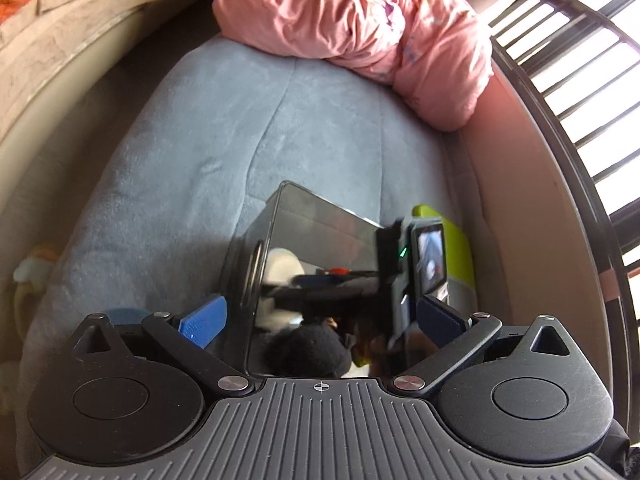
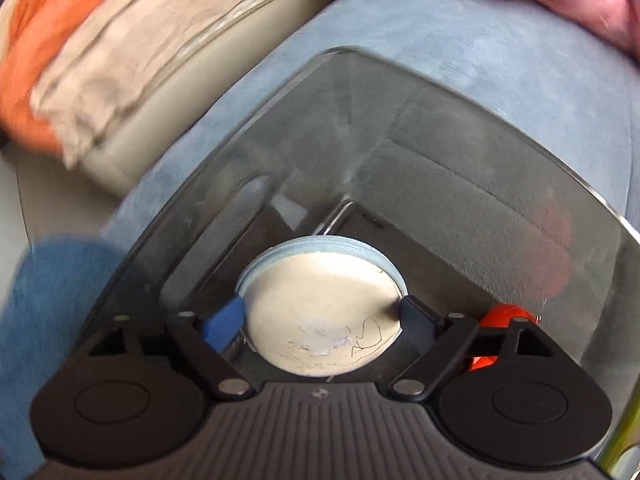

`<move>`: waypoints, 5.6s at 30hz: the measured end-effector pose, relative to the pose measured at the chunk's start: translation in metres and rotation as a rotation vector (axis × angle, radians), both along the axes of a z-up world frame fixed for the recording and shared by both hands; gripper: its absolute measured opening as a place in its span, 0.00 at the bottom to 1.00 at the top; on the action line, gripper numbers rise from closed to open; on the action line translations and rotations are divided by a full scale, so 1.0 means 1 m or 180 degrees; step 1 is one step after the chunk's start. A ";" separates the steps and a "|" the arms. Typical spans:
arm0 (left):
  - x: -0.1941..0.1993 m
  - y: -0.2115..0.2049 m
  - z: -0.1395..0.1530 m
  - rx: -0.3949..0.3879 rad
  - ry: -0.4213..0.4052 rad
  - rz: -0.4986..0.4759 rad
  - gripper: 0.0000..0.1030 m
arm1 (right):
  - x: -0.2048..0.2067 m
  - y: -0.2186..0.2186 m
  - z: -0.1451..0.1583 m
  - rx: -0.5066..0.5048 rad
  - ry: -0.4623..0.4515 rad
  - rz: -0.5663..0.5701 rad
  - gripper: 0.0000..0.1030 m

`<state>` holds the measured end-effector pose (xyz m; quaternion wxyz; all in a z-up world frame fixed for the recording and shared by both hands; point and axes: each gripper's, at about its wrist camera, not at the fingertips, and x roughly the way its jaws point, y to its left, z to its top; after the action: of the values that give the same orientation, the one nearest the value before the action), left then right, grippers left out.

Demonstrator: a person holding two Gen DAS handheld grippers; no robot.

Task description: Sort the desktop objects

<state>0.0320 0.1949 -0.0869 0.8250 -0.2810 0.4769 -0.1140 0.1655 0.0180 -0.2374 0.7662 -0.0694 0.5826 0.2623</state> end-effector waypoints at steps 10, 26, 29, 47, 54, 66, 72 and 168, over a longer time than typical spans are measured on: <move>0.000 0.006 -0.009 -0.0061 0.0062 0.0056 1.00 | 0.023 -0.059 0.010 0.0106 0.0680 -0.0374 0.63; 0.001 0.001 -0.013 -0.0128 0.0082 -0.0023 1.00 | -0.021 -0.025 -0.039 -0.0932 0.0855 0.0432 0.60; 0.003 0.002 -0.018 -0.0163 0.0144 0.0001 1.00 | -0.014 -0.029 -0.028 -0.0442 0.0985 0.0057 0.57; 0.005 -0.024 -0.021 -0.0298 0.0183 -0.0205 1.00 | 0.005 -0.125 0.069 -0.0523 0.0173 -0.0094 0.81; 0.002 -0.022 -0.018 -0.0224 0.0168 -0.0196 1.00 | 0.007 -0.093 0.011 -0.1026 0.0228 -0.0018 0.62; 0.002 -0.007 -0.030 -0.0278 0.0261 -0.0131 1.00 | 0.053 -0.090 -0.056 -0.0788 0.0385 -0.1133 0.50; 0.006 -0.008 -0.036 -0.0338 0.0311 -0.0078 1.00 | 0.036 -0.101 -0.044 -0.0472 0.0796 -0.0836 0.49; 0.111 -0.188 -0.193 0.0062 0.2325 -0.1262 0.51 | -0.145 -0.342 0.036 0.3116 -0.0957 -0.1601 0.85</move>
<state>0.1427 0.0065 -0.2802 0.5662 -0.1979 0.7842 -0.1589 0.0205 -0.3235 -0.2014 0.8223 0.3981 0.2763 0.2984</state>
